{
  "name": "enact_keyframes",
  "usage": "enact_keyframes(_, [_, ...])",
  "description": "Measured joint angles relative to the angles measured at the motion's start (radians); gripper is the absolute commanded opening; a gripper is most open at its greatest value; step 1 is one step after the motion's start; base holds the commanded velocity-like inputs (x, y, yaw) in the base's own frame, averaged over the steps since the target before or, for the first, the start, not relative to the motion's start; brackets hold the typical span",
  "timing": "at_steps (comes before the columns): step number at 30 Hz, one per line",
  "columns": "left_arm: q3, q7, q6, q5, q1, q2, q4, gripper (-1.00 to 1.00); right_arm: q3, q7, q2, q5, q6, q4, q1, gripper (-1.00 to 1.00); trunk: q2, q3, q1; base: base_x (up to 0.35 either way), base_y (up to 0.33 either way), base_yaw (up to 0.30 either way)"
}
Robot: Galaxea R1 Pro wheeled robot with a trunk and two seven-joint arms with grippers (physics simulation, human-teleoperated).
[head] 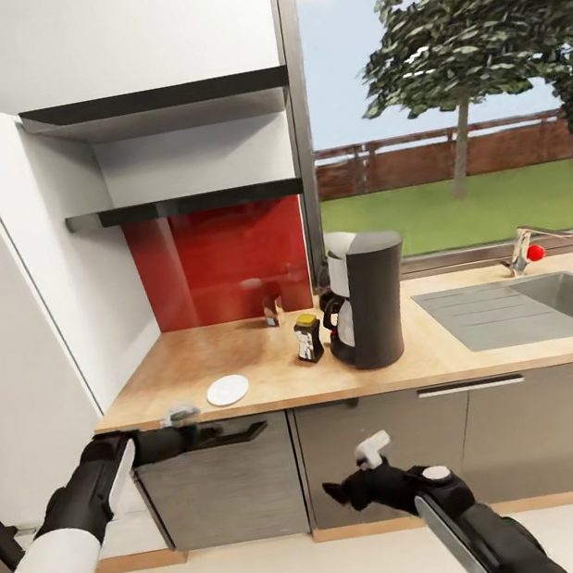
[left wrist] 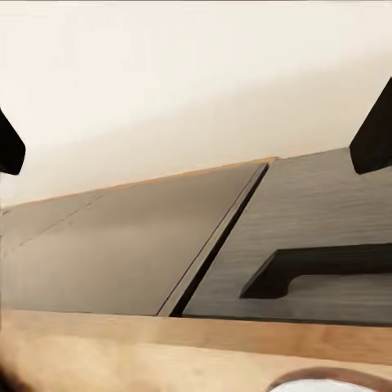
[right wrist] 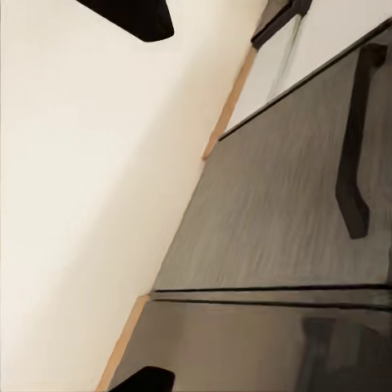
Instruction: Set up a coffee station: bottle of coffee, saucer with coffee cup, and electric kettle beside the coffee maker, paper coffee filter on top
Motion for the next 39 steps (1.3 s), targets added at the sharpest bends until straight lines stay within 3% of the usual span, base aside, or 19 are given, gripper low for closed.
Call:
enact_keyframes(5, [0.0, -0.029, 0.16, 0.002, -0.104, 0.027, 0.0, 1.0, 0.002, -0.003, 0.112, -0.006, 0.154, -0.005, -0.153, 1.0, 0.0, 0.0, 0.0, 0.0, 0.0, 0.0])
enact_keyframes(8, [0.0, -0.031, 0.213, 0.001, -0.133, 0.036, 0.0, 1.0, -0.017, -0.004, 0.166, -0.02, 0.232, -0.006, -0.222, 1.0, 0.0, 0.0, 0.0, 0.0, 0.0, 0.0])
enact_keyframes(11, [0.001, -0.031, 0.227, -0.001, -0.139, 0.038, 0.002, 1.0, -0.057, -0.006, 0.193, -0.112, 0.277, -0.001, -0.264, 1.0, 0.0, 0.0, 0.0, 0.0, 0.0, 0.0])
enact_keyframes(14, [0.003, -0.031, 0.232, -0.001, -0.14, 0.039, 0.006, 1.0, -0.071, -0.021, 0.201, -0.222, 0.292, 0.001, -0.305, 1.0, 0.0, 0.0, 0.0, 0.0, 0.0, 0.0])
enact_keyframes(18, [0.003, -0.03, 0.24, -0.002, -0.136, 0.039, 0.008, 1.0, -0.092, -0.173, 0.202, -0.274, 0.295, 0.041, -0.366, 1.0, 0.0, 0.0, 0.0, 0.0, 0.0, 0.0])
enact_keyframes(20, [0.003, -0.03, 0.241, -0.002, -0.132, 0.038, 0.008, 1.0, -0.122, -0.251, 0.202, -0.332, 0.294, 0.072, -0.381, 1.0, 0.0, 0.0, 0.0, 0.0, 0.0, 0.0])
enact_keyframes(25, [0.003, -0.031, 0.242, 0.001, -0.127, 0.038, -0.001, 1.0, -0.144, -0.286, 0.202, -0.446, 0.294, 0.083, -0.389, 1.0, 0.0, 0.0, 0.0, 0.069, 0.0, 0.0])
enact_keyframes(36, [0.007, -0.031, 0.242, 0.001, -0.125, 0.037, -0.004, 1.0, -0.141, -0.289, 0.202, -0.458, 0.294, 0.09, -0.389, 1.0, 0.0, -0.001, -0.001, 0.3, 0.133, 0.0])
enact_keyframes(39, [0.04, -0.031, 0.242, 0.001, -0.124, 0.035, -0.004, 1.0, -0.141, -0.289, 0.202, -0.458, 0.294, 0.092, -0.39, 1.0, 0.0, -0.001, -0.001, 0.322, 0.124, 0.0])
